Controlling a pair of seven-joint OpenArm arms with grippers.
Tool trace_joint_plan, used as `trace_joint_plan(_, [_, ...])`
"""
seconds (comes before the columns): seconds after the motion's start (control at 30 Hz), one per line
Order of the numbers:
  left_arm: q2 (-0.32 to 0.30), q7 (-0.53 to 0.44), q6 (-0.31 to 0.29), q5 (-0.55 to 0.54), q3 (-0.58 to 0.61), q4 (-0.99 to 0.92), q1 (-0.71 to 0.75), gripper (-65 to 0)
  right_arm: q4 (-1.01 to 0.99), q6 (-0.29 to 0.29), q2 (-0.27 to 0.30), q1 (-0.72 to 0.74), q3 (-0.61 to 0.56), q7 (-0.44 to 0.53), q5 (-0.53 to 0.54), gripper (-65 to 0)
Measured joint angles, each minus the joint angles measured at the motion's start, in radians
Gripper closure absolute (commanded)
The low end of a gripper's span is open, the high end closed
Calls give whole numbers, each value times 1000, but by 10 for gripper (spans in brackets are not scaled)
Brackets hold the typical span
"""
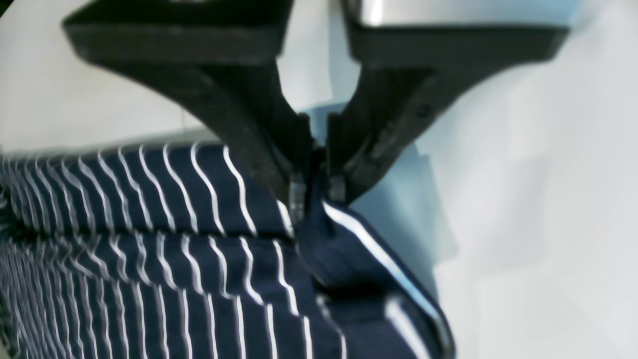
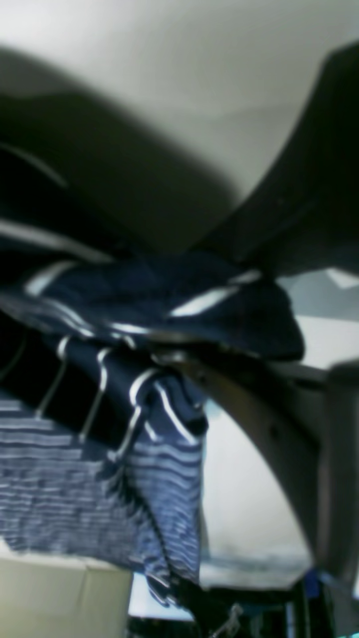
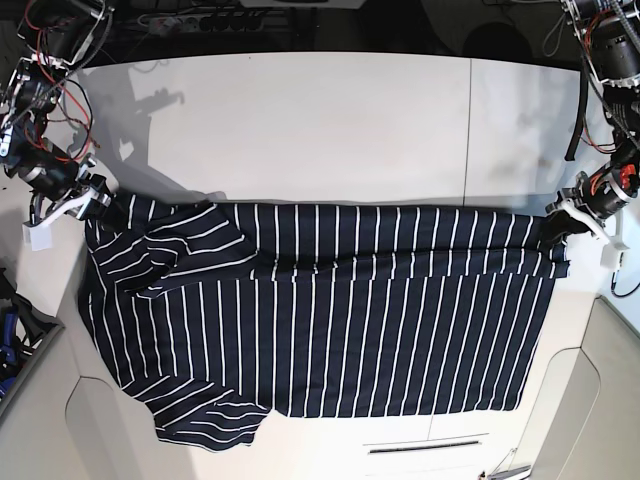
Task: Fold the T-shirt properly
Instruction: 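Lower the folded edge onto the shirt and open both grippers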
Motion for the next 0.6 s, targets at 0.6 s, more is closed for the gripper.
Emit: trace_joint_plan(0.6, [-16, 32, -3, -72, -152, 391, 504, 0, 272, 2, 20, -329, 4, -45, 43, 0])
